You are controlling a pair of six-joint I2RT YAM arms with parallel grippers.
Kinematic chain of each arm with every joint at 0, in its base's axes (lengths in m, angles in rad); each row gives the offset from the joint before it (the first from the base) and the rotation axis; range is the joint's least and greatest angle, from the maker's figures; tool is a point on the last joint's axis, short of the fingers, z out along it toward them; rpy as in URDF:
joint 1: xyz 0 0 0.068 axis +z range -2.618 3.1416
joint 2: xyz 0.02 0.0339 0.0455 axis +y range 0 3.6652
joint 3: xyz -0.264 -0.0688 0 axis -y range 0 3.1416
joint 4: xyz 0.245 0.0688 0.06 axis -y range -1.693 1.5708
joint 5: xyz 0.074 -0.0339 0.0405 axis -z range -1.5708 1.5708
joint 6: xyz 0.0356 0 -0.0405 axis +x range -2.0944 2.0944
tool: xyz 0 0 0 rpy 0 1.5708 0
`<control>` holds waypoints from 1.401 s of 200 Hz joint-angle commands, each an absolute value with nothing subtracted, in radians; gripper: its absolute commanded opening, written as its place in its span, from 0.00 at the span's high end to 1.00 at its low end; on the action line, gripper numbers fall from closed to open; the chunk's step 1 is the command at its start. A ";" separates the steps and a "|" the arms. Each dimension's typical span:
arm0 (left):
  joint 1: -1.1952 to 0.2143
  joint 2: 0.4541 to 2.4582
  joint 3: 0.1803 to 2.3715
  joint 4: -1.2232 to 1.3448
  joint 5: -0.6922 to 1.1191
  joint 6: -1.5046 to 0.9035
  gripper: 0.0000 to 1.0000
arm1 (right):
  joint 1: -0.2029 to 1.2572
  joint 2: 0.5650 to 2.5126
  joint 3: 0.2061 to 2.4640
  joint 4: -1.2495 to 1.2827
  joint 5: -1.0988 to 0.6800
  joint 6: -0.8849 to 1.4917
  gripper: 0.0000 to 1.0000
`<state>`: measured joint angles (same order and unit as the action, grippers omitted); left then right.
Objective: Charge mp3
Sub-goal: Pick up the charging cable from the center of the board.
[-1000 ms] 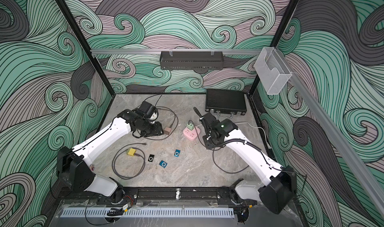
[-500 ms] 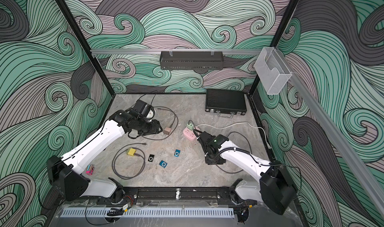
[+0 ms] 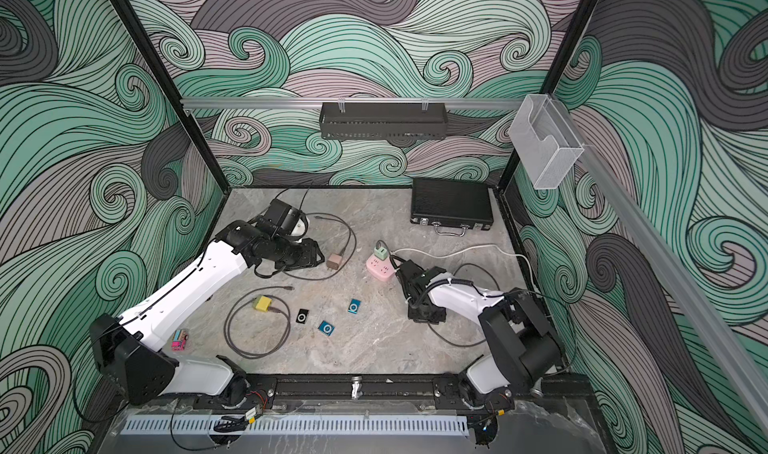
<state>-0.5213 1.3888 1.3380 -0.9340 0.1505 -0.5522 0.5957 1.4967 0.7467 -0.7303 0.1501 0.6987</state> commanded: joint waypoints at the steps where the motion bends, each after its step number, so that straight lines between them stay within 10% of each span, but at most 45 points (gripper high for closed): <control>1: -0.527 1.403 1.378 -0.946 0.159 -0.563 0.46 | 0.593 1.544 0.705 -0.679 0.142 0.741 0.79; 31: -0.527 1.404 1.382 -0.948 0.167 -0.570 0.46 | 0.603 1.595 0.694 -0.630 0.089 0.722 1.00; 280: -0.520 1.236 1.082 -0.562 0.791 -0.572 0.44 | 0.916 0.958 0.811 -0.548 -0.526 0.178 1.00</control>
<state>-0.5213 1.2564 1.1019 -0.6018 0.7200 -0.5758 0.9058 0.9874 0.8177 -0.6003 -0.4892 0.2146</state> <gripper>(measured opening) 0.554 0.050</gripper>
